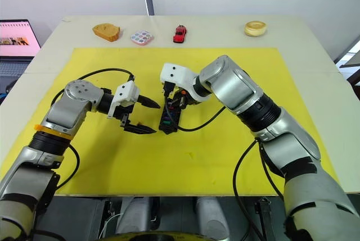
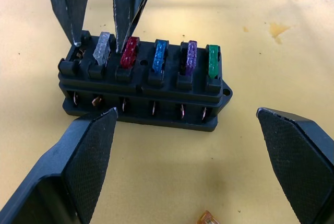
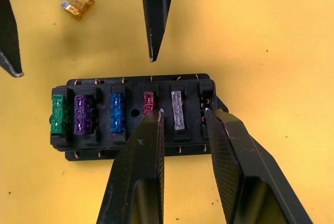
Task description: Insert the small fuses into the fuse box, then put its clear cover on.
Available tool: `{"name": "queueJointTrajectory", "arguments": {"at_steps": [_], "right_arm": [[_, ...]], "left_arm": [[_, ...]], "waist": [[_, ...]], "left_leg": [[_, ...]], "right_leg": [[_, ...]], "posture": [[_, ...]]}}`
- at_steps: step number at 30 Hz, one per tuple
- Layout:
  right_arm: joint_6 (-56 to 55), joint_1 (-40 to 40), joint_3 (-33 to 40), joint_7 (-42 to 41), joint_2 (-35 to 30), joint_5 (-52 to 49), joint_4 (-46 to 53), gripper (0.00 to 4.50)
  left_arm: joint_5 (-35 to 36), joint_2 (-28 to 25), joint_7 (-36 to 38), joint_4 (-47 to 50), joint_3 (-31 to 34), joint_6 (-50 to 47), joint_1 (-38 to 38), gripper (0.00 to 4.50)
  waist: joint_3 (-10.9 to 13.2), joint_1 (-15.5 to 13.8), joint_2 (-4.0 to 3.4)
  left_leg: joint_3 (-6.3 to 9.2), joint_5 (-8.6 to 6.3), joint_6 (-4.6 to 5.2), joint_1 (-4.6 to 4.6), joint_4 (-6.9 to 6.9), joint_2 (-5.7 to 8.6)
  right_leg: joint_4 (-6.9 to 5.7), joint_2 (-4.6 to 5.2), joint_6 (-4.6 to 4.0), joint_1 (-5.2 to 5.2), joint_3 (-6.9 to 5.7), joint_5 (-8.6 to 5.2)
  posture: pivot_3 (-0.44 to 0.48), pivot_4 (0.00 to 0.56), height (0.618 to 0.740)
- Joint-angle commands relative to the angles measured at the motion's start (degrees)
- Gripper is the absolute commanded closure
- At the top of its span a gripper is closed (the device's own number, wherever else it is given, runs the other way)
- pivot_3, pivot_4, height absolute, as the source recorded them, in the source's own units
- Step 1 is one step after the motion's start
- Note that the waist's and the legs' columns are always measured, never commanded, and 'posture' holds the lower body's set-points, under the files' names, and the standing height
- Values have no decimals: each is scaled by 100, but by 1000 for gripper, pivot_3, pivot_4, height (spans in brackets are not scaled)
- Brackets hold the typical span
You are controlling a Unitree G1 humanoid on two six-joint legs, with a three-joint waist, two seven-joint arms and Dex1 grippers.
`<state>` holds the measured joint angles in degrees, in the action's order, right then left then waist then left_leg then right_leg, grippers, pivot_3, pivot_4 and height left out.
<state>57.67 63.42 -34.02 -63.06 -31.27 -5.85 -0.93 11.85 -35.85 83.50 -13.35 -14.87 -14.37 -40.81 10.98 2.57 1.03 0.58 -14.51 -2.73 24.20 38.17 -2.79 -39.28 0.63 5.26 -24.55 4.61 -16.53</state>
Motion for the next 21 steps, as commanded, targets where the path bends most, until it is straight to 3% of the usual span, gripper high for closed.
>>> {"name": "queueJointTrajectory", "arguments": {"at_steps": [1, 7, 10, 21], "right_arm": [[46, 236, 337, -65, -108, -113, 347, 3182], [90, 243, 604, 82, -86, -211, 443, 3182], [71, 122, 636, 140, -68, -251, 501, 4476], [-26, -234, 676, 431, 187, -314, 424, 4476]], "left_arm": [[1, -52, -13, 42, 85, 72, -57, 0], [-22, -25, -36, -80, 89, 128, -119, 0], [-31, -16, -39, -124, 86, 159, -133, 0], [-37, -17, -72, -162, 90, 209, -135, 0]], "waist": [[0, 1, 0], [0, 1, 0], [0, 2, 0], [0, 2, 0]], "left_leg": [[0, 0, 0, 0, 0, 0], [0, 0, 0, 0, 0, 0], [0, 0, 0, 0, 0, 0], [0, 0, 0, 1, -1, 0]], "right_leg": [[0, 0, 0, 0, 0, 0], [0, 0, 0, 0, 0, 0], [0, 0, 0, 0, 0, 0], [0, 0, 0, -1, 0, 0]], "posture": [[0, 150, 740], [0, 150, 740], [0, 150, 740], [0, 150, 740]]}}
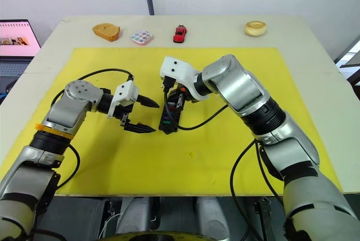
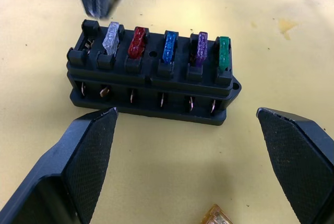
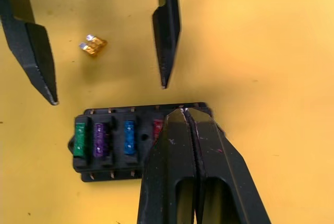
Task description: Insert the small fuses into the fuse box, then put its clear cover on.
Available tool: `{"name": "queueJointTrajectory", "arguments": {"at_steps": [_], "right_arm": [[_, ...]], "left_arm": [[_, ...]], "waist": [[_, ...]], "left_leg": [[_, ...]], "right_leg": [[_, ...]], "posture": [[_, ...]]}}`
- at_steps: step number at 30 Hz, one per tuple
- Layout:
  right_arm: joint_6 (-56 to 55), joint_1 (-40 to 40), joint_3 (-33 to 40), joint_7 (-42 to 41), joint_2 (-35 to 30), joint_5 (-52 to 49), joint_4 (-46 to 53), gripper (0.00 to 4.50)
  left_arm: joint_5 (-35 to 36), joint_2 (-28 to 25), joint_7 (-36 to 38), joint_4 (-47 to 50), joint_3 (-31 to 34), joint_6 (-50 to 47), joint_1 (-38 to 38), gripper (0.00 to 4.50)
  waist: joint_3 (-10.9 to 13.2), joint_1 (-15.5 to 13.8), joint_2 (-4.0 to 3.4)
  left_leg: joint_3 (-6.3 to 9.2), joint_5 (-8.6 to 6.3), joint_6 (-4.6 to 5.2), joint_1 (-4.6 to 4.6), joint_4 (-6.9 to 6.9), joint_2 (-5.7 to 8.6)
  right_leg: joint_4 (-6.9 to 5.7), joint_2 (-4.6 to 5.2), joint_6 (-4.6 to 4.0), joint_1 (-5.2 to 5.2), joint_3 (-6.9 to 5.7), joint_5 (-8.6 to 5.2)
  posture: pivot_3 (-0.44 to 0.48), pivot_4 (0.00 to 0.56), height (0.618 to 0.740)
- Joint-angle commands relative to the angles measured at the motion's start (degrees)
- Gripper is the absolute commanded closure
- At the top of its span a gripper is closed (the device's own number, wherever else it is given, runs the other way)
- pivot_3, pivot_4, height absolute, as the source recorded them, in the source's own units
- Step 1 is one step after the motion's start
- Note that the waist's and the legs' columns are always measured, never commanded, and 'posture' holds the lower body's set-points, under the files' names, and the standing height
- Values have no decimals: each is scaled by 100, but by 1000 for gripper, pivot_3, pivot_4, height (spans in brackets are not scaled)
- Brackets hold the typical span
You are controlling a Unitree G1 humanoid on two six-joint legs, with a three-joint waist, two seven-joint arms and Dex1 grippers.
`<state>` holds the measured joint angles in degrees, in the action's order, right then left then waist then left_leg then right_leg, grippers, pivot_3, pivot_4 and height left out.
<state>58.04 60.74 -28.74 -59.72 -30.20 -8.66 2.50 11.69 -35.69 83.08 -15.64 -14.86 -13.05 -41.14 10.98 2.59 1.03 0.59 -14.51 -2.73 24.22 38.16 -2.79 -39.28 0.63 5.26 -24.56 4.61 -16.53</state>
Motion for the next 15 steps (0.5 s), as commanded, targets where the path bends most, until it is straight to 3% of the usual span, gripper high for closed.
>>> {"name": "queueJointTrajectory", "arguments": {"at_steps": [1, 15], "right_arm": [[-67, 20, 139, 117, 93, -34, 61, 4476], [-300, -270, -45, 166, 80, 76, -303, 4476]], "left_arm": [[-14, -34, -31, 73, 93, 68, -100, 0], [10, -31, -46, 65, 100, 68, -107, 0]], "waist": [[0, 2, 0], [0, -1, 0]], "left_leg": [[0, 0, 0, 0, 0, 0], [0, 0, 0, 0, 0, 0]], "right_leg": [[0, 0, 0, 0, 0, 0], [0, 0, 0, 0, 0, 0]], "posture": [[0, 150, 740], [0, 150, 740]]}}
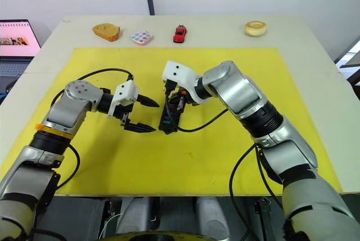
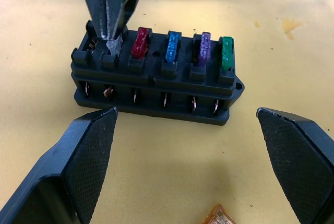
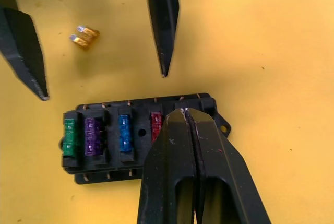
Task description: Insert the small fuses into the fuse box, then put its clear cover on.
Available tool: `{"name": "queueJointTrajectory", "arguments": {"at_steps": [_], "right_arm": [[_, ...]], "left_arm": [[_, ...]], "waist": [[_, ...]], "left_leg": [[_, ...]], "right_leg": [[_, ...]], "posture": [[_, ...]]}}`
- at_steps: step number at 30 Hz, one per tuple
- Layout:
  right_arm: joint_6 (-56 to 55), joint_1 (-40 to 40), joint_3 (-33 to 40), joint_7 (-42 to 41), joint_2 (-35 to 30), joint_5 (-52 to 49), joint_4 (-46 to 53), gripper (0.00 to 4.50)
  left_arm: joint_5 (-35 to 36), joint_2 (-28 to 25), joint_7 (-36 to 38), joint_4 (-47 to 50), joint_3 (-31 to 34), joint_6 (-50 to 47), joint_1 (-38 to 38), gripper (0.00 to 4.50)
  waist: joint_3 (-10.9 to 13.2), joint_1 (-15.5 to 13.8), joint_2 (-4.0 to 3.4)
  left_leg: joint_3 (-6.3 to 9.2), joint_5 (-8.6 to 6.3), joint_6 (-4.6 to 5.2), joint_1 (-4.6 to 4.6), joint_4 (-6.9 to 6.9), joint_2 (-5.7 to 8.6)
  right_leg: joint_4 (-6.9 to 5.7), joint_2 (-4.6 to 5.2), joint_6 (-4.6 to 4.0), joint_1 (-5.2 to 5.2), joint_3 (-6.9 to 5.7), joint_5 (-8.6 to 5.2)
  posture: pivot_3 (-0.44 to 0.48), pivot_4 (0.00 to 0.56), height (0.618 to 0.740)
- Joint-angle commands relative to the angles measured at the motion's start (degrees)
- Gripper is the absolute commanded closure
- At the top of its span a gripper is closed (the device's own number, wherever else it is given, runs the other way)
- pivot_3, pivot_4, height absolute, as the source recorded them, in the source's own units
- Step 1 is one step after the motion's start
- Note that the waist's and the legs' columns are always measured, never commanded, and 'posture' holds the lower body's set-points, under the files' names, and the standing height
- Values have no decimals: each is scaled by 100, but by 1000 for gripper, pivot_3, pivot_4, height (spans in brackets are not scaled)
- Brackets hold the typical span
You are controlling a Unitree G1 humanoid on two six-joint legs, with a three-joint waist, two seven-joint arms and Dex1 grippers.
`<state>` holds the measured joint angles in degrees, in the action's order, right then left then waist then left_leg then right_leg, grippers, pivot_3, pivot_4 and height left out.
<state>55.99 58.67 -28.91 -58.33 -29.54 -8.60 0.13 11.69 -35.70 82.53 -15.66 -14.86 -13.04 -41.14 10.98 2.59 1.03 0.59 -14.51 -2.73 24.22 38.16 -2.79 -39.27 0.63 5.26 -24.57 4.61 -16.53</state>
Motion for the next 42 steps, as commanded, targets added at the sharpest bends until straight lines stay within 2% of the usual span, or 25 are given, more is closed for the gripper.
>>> {"name": "queueJointTrajectory", "arguments": {"at_steps": [1, 17, 22, 28, 33, 37, 42], "right_arm": [[-118, -92, -48, 30, 12, 83, -99, 4476], [-173, -366, -345, -54, -49, 279, -386, 4476], [-142, -376, -238, -71, -28, 212, -290, 4476], [-60, -331, 412, -71, 144, -247, 80, 4476], [244, -434, 1309, 177, 162, -762, 769, 4476], [269, -858, 1894, 204, -301, -1080, 1598, 4476], [70, -2139, 2961, 64, -1338, -1460, 2627, 4476]], "left_arm": [[13, -28, 6, 69, 103, 68, -106, 0], [39, -51, 2, 146, 112, 33, -84, 0], [57, -49, -14, 177, 129, 21, -72, 0], [194, -61, 10, 255, 229, -88, -60, 0], [584, -291, 158, 631, 506, -485, 19, 0], [772, -624, 201, 972, 743, -685, 239, 0], [1007, -1204, 209, 1309, 1156, -963, 670, 0]], "waist": [[0, -1, 0], [-1, -4, 1], [-2, -4, 1], [-2, 0, 1], [0, 1, 0], [0, -9, 0], [1, -27, 1]], "left_leg": [[0, 0, 0, 0, 0, 0], [0, 0, 0, -5, 1, 0], [0, 0, 0, -9, 1, 0], [0, 0, 0, -9, 0, 0], [3, 0, 0, 0, -1, 0], [3, 0, 0, 2, -1, 0], [9, 0, 0, 12, -3, 1]], "right_leg": [[0, 0, 0, 0, 0, 0], [0, 0, 0, 5, 0, 0], [0, 0, 0, 9, 0, 0], [1, 0, 0, 10, 0, 0], [0, -1, 0, 2, 0, 0], [3, 0, 0, 2, -1, 0], [16, 2, 1, 2, -6, -1]], "posture": [[0, 150, 740], [0, 150, 740], [0, 150, 740], [0, 150, 740], [0, 150, 740], [0, 150, 740], [0, 150, 740]]}}
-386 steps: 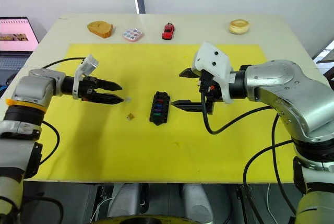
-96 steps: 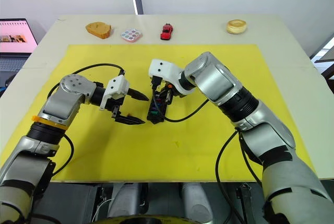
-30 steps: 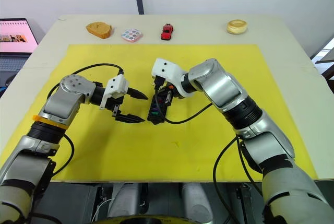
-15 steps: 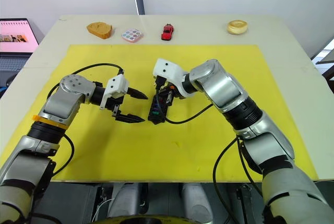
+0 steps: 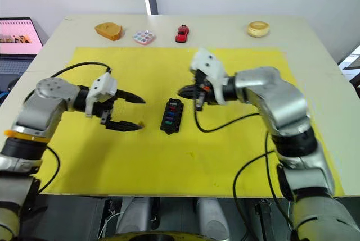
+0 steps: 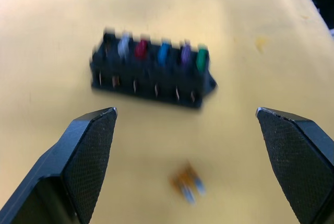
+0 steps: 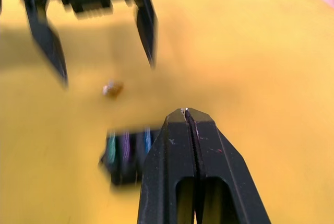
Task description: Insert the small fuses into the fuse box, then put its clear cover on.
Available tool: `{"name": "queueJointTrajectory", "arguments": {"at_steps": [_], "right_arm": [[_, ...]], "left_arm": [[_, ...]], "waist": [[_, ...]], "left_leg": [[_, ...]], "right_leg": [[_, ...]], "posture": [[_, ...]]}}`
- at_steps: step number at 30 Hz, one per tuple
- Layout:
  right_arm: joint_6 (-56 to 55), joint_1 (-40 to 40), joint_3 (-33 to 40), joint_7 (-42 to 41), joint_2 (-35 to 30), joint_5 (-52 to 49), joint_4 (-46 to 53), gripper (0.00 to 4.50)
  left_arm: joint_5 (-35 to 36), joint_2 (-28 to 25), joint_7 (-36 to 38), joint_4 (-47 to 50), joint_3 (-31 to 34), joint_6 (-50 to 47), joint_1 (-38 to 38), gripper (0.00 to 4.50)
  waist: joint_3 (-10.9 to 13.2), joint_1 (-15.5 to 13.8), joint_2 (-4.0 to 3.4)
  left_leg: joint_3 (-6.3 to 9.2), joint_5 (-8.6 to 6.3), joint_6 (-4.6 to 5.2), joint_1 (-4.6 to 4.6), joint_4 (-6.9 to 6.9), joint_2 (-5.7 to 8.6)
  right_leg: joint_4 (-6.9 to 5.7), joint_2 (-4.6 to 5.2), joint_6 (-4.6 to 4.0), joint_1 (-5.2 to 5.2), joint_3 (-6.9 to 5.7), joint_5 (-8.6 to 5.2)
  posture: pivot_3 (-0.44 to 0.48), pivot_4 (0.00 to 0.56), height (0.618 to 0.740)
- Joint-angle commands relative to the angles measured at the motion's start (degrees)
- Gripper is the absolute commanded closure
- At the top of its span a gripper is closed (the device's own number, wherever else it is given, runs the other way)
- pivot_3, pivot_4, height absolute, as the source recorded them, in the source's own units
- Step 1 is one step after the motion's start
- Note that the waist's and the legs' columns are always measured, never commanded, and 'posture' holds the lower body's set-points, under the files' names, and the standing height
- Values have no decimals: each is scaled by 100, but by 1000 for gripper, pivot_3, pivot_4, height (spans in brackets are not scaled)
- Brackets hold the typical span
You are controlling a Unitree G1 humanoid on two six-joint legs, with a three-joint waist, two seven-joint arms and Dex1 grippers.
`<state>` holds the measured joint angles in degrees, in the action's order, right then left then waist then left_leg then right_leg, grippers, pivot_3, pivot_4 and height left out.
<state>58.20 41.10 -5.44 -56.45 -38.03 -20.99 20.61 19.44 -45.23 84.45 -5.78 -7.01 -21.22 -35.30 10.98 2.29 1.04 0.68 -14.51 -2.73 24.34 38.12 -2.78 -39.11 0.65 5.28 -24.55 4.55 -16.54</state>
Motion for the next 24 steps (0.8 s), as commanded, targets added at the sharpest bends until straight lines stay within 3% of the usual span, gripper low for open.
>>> {"name": "queueJointTrajectory", "arguments": {"at_steps": [1, 2, 5, 12, 13, 18, 24], "right_arm": [[-152, -733, 905, -248, -825, -284, 704, 4476], [-102, -1093, 1238, -350, -1122, -363, 815, 4476], [-120, -2073, 2179, -579, -1721, -577, 985, 3685], [-518, -4271, 4226, -1160, -2400, -438, 1104, 222], [-588, -4506, 4425, -1213, -2408, -401, 1102, 34], [-828, -5171, 5004, -1247, -2378, -349, 1077, 34], [-877, -4747, 4659, -829, -2434, -608, 1178, 34]], "left_arm": [[267, -412, 22, 347, 486, -216, 184, 0], [302, -581, 6, 386, 624, -297, 307, 0], [450, -967, -103, 479, 996, -528, 652, 0], [293, -1859, -96, 305, 1783, -171, 1841, 0], [254, -1942, -87, 231, 1830, -92, 1957, 0], [199, -2070, -61, -55, 1860, 174, 2192, 0], [176, -1677, -242, -177, 1460, 202, 1658, 0]], "waist": [[1, -1, 0], [1, -8, 1], [2, 16, 2], [2, 35, 3], [2, 24, 3], [1, 18, 3], [2, 31, 4]], "left_leg": [[0, 0, 0, -1, 1, 0], [0, 0, 0, -1, 1, 0], [-1, 0, 1, -2, -2, 0], [-18, 0, 1, -34, -12, -5], [-19, -1, 1, -38, -12, -5], [-26, -1, 0, -42, -12, -4], [-28, -1, 0, -43, -12, -4]], "right_leg": [[-1, 0, 0, 0, 1, 0], [-1, 0, 0, 0, 1, 0], [2, -1, 0, 0, 1, -1], [0, -4, -2, 13, 15, -2], [0, -3, -2, 18, 15, -2], [7, 0, -3, 24, 18, -5], [7, -1, -2, 23, 20, -4]], "posture": [[0, 150, 740], [0, 150, 740], [0, 150, 740], [0, 150, 740], [0, 150, 740], [0, 150, 740], [0, 150, 740]]}}
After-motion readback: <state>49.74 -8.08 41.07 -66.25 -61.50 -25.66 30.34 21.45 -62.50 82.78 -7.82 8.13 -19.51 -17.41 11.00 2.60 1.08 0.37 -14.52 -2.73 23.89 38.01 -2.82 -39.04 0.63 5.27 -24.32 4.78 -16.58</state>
